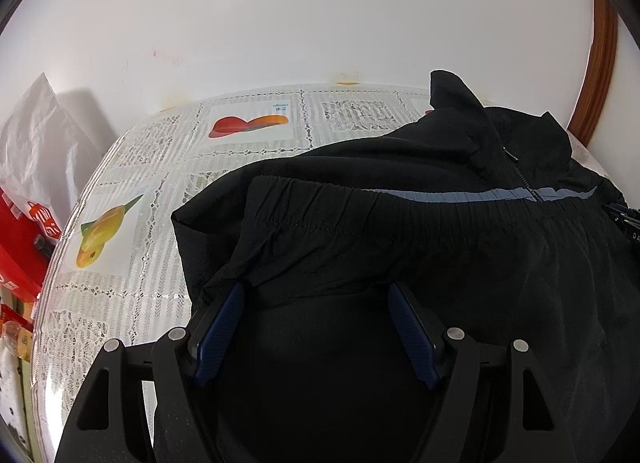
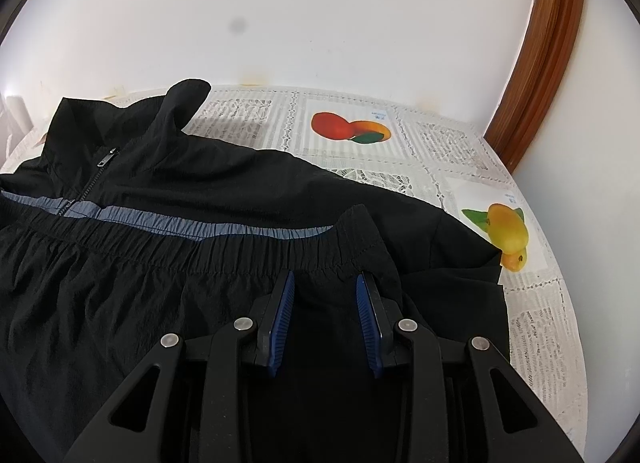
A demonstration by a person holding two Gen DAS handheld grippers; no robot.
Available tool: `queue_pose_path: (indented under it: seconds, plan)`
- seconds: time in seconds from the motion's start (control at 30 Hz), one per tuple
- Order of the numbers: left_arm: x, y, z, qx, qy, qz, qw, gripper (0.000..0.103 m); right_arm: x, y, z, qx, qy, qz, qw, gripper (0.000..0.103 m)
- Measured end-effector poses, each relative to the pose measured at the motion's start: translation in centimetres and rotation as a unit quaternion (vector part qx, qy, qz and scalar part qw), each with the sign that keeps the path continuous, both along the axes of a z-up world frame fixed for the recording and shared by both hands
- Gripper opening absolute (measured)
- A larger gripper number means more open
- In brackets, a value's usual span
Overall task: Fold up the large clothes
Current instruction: 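Hold the folded hem down on the jacket with both tools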
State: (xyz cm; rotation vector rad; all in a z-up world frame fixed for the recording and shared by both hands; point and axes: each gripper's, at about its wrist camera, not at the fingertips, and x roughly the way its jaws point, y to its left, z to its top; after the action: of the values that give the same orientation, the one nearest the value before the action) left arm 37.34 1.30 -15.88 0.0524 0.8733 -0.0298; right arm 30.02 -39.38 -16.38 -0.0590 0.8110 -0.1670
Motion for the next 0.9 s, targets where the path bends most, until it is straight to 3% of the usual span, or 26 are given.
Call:
queue_pose_path:
  seconds: [0.9]
  plan:
    - [-0.14, 0.01, 0.02, 0.000, 0.000, 0.000, 1.0000, 0.074, 0.02, -0.04, -0.03, 0.002, 0.001, 0.000, 1.000, 0.032]
